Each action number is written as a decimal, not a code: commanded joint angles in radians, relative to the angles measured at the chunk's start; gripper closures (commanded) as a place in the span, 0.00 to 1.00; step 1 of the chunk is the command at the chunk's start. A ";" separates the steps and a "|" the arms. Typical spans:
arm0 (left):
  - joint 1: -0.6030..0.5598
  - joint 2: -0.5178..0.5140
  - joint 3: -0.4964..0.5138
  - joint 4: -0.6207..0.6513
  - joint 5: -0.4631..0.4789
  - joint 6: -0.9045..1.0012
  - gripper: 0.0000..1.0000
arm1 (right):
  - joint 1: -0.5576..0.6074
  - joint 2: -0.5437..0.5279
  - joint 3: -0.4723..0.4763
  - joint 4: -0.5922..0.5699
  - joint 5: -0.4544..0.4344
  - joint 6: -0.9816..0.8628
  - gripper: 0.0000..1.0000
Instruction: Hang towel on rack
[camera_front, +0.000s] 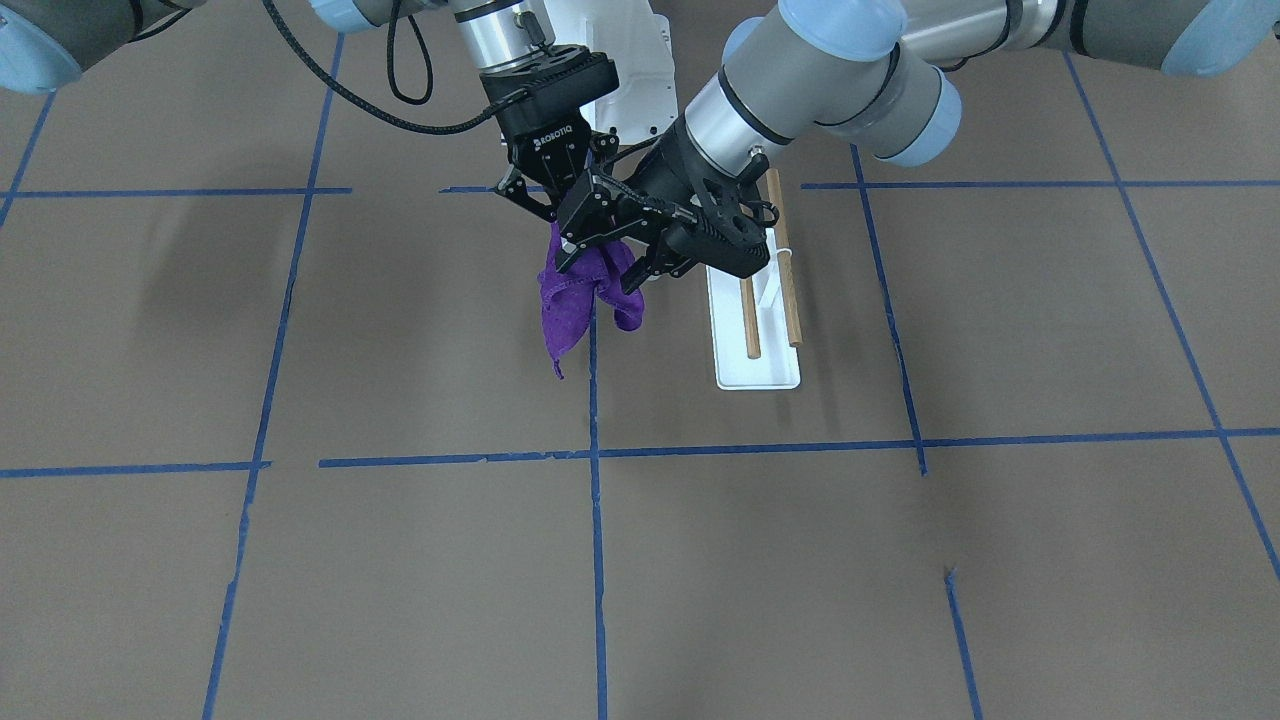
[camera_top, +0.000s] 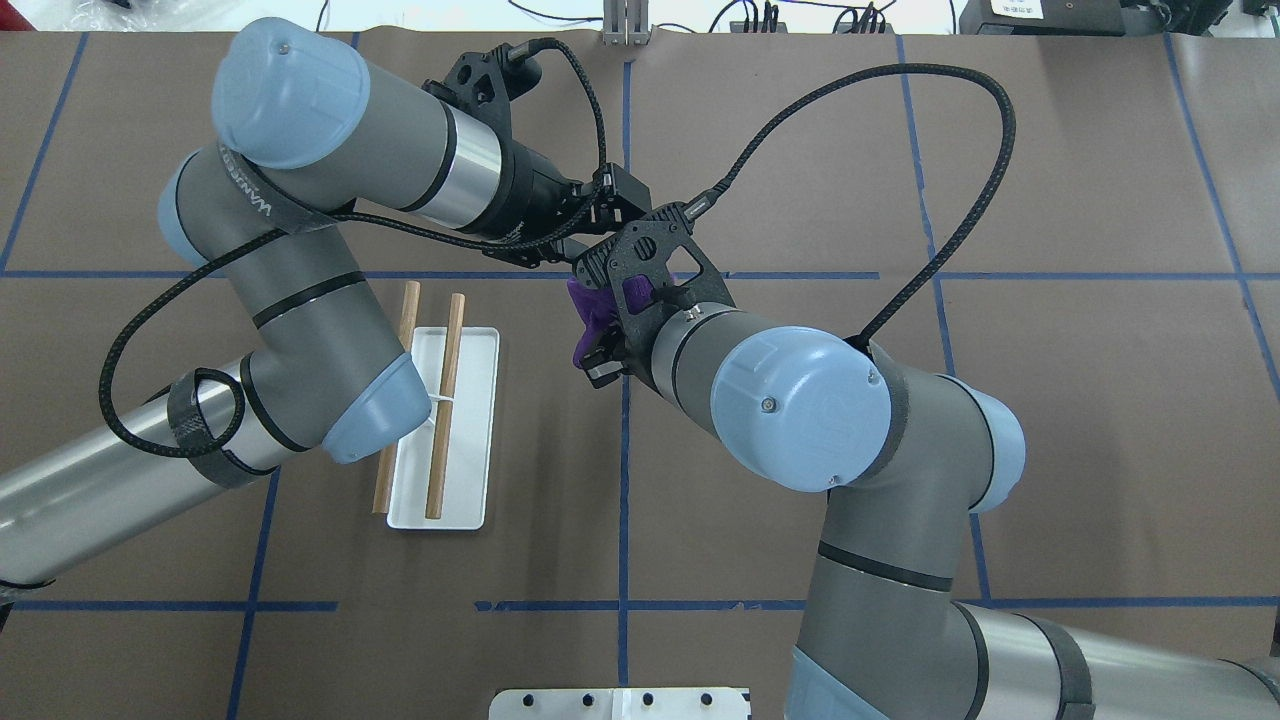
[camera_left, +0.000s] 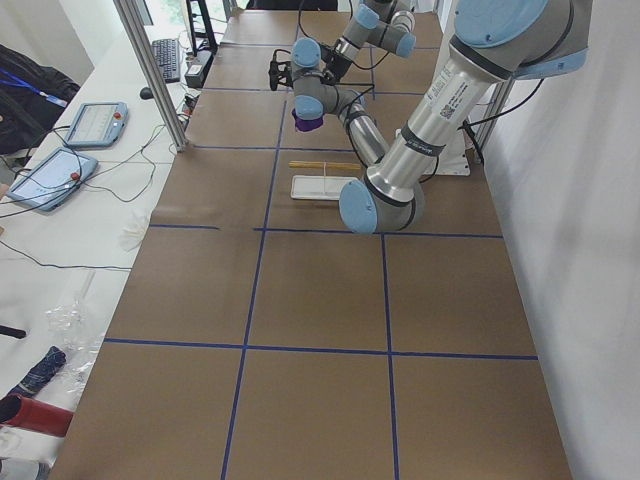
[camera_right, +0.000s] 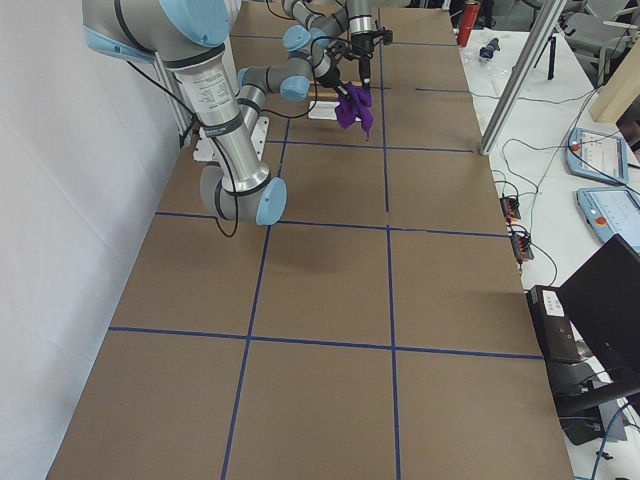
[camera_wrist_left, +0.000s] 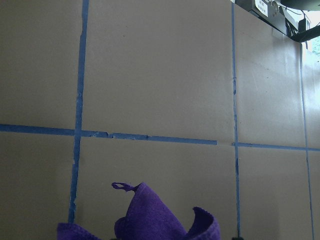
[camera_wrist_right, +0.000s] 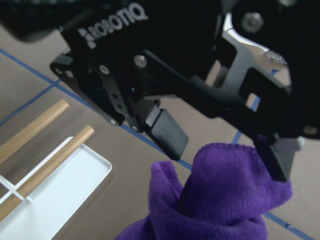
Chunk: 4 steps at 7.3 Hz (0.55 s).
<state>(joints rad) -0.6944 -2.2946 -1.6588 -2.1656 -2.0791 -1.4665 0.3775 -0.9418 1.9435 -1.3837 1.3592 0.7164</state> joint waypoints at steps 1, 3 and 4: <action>0.016 0.001 0.001 0.001 0.001 0.000 0.26 | 0.000 0.000 -0.001 0.000 0.000 0.000 1.00; 0.018 0.001 -0.001 0.001 0.001 0.000 0.38 | 0.000 0.000 -0.001 0.000 0.000 0.000 1.00; 0.018 0.001 -0.002 0.001 0.001 0.000 0.52 | 0.000 0.000 -0.002 0.000 0.000 0.000 1.00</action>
<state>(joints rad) -0.6772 -2.2934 -1.6596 -2.1645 -2.0785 -1.4665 0.3773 -0.9419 1.9425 -1.3836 1.3591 0.7163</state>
